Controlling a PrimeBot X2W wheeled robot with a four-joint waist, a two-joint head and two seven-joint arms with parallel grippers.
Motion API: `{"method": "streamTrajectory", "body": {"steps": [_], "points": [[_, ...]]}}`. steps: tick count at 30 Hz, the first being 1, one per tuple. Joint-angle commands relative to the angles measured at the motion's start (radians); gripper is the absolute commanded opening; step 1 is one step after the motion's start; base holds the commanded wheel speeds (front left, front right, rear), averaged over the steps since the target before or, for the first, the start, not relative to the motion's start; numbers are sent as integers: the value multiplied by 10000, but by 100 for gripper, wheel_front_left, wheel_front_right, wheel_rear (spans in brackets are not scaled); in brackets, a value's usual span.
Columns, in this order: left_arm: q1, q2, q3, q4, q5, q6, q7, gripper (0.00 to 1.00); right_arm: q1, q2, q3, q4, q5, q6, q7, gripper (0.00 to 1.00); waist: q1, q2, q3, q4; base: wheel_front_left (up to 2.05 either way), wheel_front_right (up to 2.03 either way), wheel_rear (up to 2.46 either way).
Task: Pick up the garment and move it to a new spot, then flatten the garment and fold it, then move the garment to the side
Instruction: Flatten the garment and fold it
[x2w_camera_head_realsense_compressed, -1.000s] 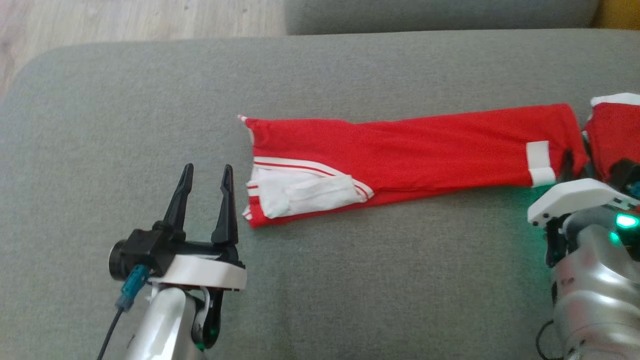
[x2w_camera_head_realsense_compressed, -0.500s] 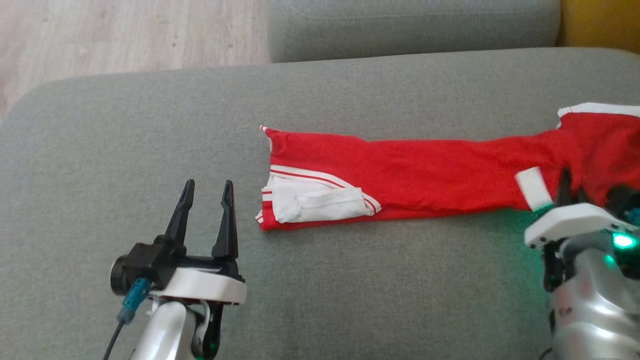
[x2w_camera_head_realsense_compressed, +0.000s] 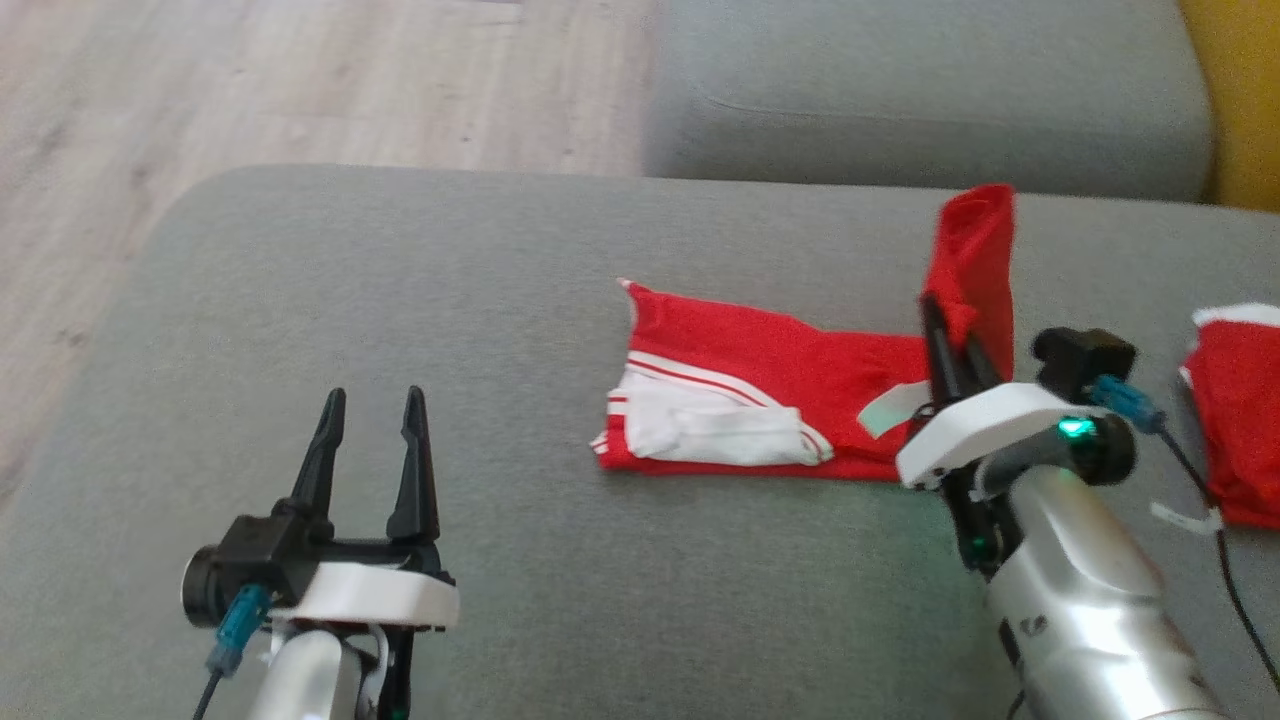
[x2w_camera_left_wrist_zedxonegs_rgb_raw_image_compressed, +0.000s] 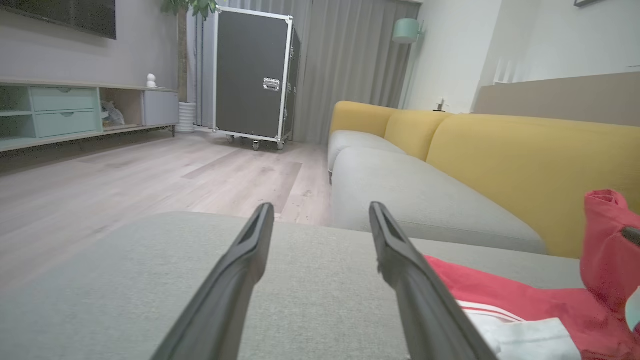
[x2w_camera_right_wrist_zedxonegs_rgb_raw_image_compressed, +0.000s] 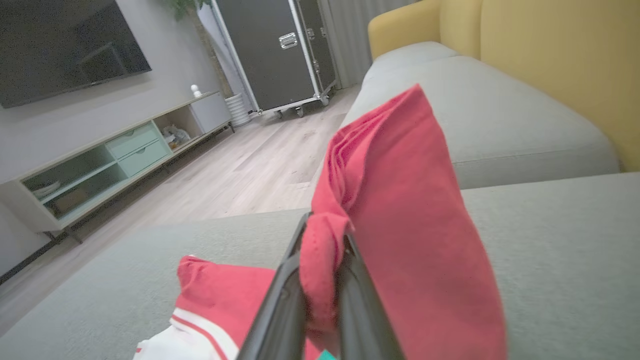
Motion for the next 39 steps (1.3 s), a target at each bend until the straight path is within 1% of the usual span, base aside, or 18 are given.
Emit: {"method": "streamTrajectory", "body": {"steps": [1, 7, 12, 16, 24, 35, 36, 37, 39], "points": [[-344, 47, 409, -343, 131, -58, -53, 100, -470, 23, 797, -375, 383, 35, -121, 0, 1, 0, -191, 582, 0, 0, 0], [-474, 46, 381, -305, 271, -161, -53, 100, -649, 24, 2549, -210, 1473, 35, -122, 0, 1, 0, -136, 1456, 0, 0, 0], [-619, 44, 266, -241, 327, -217, -53, 100, -791, 24, 3207, 26, 2059, 35, -122, 0, 1, 0, 34, 2084, 0, 0, 0], [-736, 42, 169, -184, 312, -244, -53, 100, -805, 24, 3535, 135, 2356, 35, -122, 0, 1, 0, 157, 2498, 0, 0, 0], [-890, 39, -116, -181, 147, -207, -53, 100, -879, 24, 3825, 534, 2506, 35, -122, 0, 1, 0, 396, 2986, 0, 0, 0], [-932, 38, -343, -188, -35, -53, -53, 100, -1024, 24, 4245, 1280, 2555, 35, -122, 0, 1, 0, 697, 3180, 0, 0, 0], [-945, 38, -357, -177, -45, -45, -53, 100, -1050, 24, 4306, 1436, 2540, 35, -122, 16, 1, 0, 717, 3178, 0, 0, 0], [-960, 38, -371, -163, -58, -39, -53, 100, -1059, 24, 4362, 1536, 2565, 35, -122, 100, 1, 0, 736, 3176, 0, 0, 0], [-991, 38, -394, -127, -73, -30, -53, 100, -1024, 24, 4656, 1586, 2695, 35, -122, 100, 1, 0, 755, 3153, 0, 0, 0]]}}
